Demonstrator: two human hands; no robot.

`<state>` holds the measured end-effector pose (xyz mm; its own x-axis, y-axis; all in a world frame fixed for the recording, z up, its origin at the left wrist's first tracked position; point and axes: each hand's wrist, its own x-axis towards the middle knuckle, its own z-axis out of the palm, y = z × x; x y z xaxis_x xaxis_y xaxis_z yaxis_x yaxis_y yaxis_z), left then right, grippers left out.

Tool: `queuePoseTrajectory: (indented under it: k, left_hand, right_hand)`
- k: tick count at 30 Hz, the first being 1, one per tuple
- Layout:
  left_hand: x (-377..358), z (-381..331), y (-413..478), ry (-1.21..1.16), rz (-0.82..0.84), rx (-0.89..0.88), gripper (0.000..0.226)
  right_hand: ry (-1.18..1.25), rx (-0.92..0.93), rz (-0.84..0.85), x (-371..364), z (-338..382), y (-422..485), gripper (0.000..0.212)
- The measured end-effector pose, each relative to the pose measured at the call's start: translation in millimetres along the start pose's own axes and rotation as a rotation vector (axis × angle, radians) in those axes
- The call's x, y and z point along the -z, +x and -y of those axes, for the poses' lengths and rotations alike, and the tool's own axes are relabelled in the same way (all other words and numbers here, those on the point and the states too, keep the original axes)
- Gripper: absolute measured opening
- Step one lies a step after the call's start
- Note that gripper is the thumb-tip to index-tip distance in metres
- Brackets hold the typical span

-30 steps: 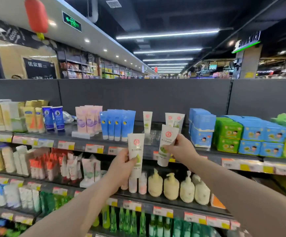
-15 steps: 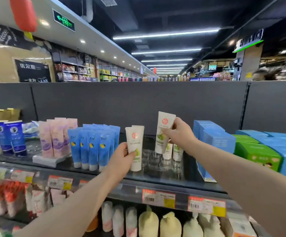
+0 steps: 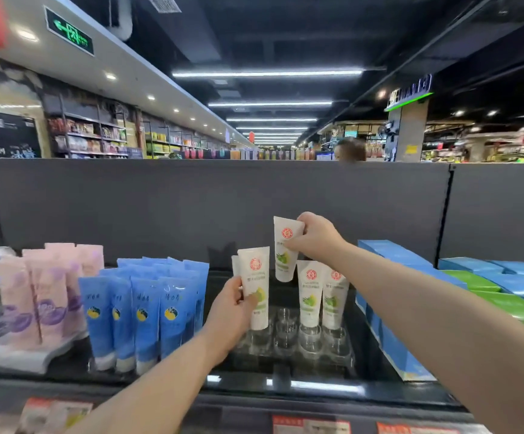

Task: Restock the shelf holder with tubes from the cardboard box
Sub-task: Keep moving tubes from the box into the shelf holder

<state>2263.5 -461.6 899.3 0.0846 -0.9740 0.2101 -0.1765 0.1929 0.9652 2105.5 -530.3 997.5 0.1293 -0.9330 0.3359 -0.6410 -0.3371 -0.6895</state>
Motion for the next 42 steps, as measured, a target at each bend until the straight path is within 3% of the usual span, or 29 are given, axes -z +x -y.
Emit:
queuePoseTrajectory:
  k: [5,8,21,29,42]
  left_hand:
    - [3,8,10,0.002,0.005,0.037,0.033]
    - [5,10,14,0.018,-0.012,0.037,0.031]
    - [8,13,16,0.06,-0.029,0.069,0.027]
    - [8,11,15,0.09,-0.061,0.075,0.023]
    - [6,11,15,0.097,-0.047,0.116,0.029]
  right_hand:
    - [-0.145,-0.033,0.118,-11,-4,16,0.039]
    - [-0.229,-0.022,0.184,-17,-8,22,0.023]
    - [-0.43,-0.033,0.407,-30,-19,32,0.023]
    - [-0.589,0.061,0.455,-24,-13,33,0.023]
    - [-0.631,0.066,0.466,-26,-17,40,0.026]
